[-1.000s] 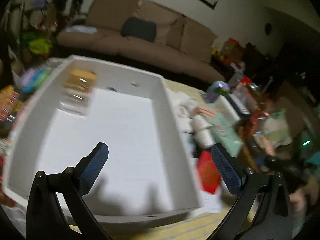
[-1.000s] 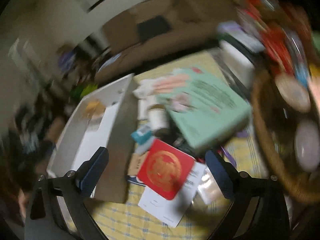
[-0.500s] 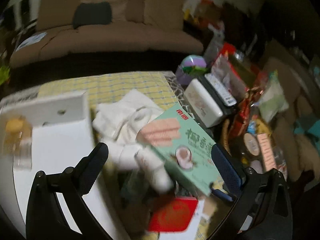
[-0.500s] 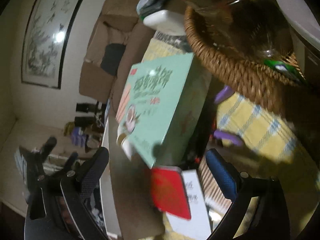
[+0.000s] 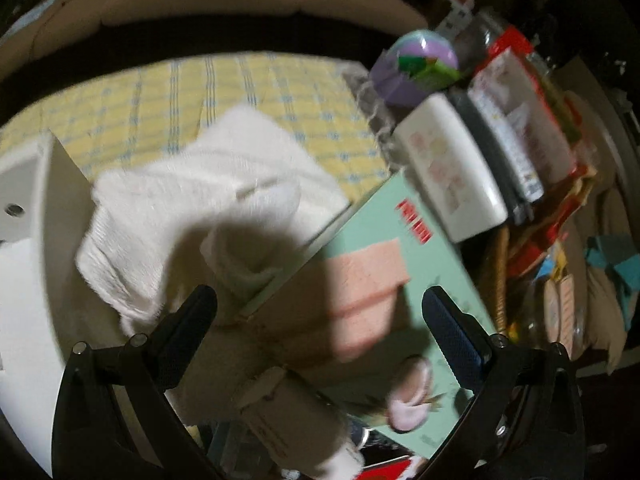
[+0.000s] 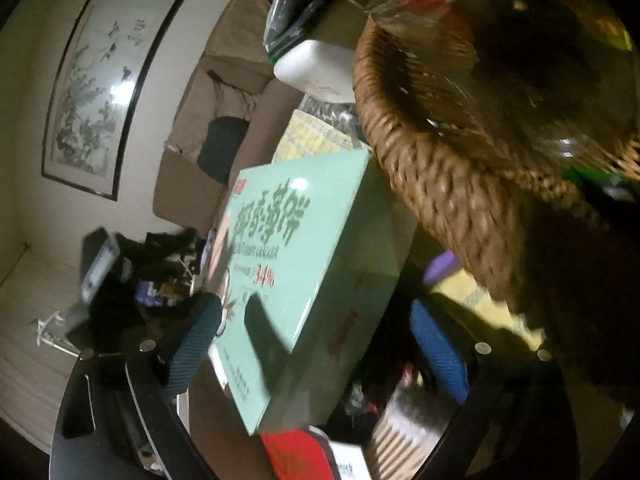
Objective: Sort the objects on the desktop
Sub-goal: 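Grasp the mint-green cracker box with the right gripper and lift it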
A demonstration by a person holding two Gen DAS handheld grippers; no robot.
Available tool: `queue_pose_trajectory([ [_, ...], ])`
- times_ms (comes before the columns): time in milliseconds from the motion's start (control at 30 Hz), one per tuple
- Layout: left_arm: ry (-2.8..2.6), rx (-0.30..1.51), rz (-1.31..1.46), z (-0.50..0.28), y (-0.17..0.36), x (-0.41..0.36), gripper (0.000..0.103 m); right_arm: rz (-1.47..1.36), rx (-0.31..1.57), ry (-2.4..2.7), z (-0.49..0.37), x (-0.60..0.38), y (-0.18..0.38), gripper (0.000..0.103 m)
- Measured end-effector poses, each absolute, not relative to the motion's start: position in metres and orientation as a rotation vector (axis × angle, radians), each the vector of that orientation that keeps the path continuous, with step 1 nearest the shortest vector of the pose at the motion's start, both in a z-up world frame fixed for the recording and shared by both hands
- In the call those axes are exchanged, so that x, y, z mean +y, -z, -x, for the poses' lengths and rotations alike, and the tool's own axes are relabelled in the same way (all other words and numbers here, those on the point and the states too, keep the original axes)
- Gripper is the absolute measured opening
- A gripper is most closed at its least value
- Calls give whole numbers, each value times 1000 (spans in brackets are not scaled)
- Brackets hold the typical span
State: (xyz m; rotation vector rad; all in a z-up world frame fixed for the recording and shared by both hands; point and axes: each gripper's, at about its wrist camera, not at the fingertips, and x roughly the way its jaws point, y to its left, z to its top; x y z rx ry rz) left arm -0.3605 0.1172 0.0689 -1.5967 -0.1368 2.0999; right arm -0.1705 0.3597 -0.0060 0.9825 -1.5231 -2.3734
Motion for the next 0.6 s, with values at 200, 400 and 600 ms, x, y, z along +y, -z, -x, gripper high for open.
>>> queue_pose_trajectory([
  [200, -2075, -95, 1564, 354, -58, 120, 98, -978, -1487, 2342, 175, 358, 9, 75],
  [400, -2084, -74, 1529, 347, -75, 114, 89, -916, -1398, 2392, 171, 351, -6, 75],
  [600, -2067, -166, 1474, 336, -97, 102, 85, -790, -1225, 2469, 164, 341, -49, 73],
])
